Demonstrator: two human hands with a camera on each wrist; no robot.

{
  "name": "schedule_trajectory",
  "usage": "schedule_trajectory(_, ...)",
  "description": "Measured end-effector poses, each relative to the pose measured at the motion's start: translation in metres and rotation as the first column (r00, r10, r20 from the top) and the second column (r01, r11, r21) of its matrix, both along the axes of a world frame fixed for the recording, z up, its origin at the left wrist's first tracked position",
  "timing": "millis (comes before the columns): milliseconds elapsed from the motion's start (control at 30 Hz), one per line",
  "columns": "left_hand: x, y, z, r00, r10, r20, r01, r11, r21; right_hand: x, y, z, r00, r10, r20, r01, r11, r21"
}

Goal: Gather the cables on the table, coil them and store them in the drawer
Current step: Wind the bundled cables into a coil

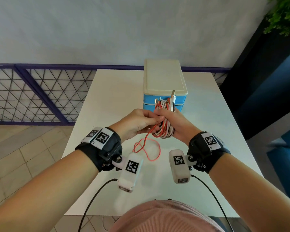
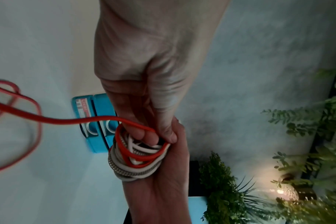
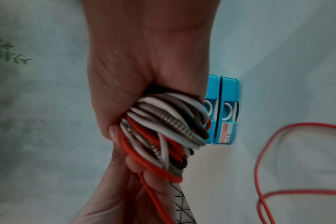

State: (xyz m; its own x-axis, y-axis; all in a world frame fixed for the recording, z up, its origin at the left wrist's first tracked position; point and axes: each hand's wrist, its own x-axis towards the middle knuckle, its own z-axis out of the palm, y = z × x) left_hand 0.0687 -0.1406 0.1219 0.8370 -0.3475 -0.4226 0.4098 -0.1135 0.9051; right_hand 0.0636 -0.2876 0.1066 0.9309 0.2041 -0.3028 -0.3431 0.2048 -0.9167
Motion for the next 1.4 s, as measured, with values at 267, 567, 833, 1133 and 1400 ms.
schedule_trajectory(267, -0.007, 0.017, -0.003, 0.939, -0.305, -0.156, 0.280, 0.946, -0.165, 0.021, -0.018, 0.008, 0.930, -0.336, 0.151, 0.344, 0.938, -0.035)
schedule_trajectory(567, -0.012, 0.027, -0.012, 0.833, -0.553, -0.028, 0.518, 0.761, 0.391, 0.017, -0.040, 0.031, 0.989, -0.145, 0.015, 0.144, 0.989, 0.040)
schedule_trajectory(833, -0.001, 0.015, -0.001, 0.837, -0.334, 0.434, 0.022, 0.813, 0.582, 0.008, -0.027, 0.038, 0.982, 0.186, 0.015, -0.170, 0.925, -0.339)
schedule_trajectory(1133, -0.003, 0.013, 0.002, 0.773, -0.204, 0.601, -0.124, 0.880, 0.458, 0.001, -0.011, 0.035, 0.967, 0.253, -0.022, -0.252, 0.947, -0.199)
schedule_trajectory(1400, -0.002, 0.019, -0.001, 0.812, -0.220, 0.540, -0.116, 0.847, 0.519, -0.004, -0.009, 0.029, 0.943, 0.331, -0.043, -0.332, 0.916, -0.225)
